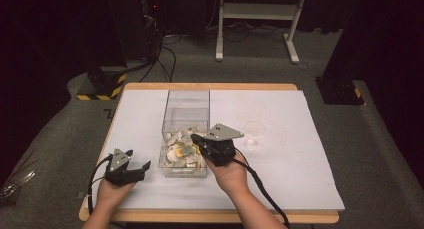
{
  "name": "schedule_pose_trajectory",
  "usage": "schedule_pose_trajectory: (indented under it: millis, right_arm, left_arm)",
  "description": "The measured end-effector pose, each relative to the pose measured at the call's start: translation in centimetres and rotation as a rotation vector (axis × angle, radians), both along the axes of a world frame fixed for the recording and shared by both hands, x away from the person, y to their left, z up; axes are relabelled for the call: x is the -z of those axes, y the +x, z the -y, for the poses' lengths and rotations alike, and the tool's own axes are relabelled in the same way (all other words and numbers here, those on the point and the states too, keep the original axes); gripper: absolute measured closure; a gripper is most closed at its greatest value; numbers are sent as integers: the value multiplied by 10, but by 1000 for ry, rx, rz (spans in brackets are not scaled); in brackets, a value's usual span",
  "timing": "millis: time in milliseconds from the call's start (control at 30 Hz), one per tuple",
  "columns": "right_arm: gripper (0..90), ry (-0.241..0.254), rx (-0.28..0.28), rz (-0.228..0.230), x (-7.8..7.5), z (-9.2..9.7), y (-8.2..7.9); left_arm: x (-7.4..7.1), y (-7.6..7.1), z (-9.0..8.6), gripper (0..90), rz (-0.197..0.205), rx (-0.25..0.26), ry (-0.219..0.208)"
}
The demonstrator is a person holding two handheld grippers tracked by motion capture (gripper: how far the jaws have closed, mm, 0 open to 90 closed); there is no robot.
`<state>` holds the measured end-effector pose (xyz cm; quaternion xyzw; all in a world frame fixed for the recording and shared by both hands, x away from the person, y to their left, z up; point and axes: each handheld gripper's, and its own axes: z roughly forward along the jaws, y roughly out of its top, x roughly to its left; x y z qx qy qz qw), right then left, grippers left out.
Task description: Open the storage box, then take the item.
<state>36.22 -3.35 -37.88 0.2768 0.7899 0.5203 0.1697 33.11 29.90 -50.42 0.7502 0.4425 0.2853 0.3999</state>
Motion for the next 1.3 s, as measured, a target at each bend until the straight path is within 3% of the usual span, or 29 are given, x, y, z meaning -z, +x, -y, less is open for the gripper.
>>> schedule_pose_trajectory:
  millis: [900,1300]
  right_arm:
    - [900,10,37,10,-6,19,2]
    - [900,31,86,21,-6,45,9]
  left_arm:
    - [0,0,0,187,0,0,0]
    - [0,2,1,189,-13,-3,10]
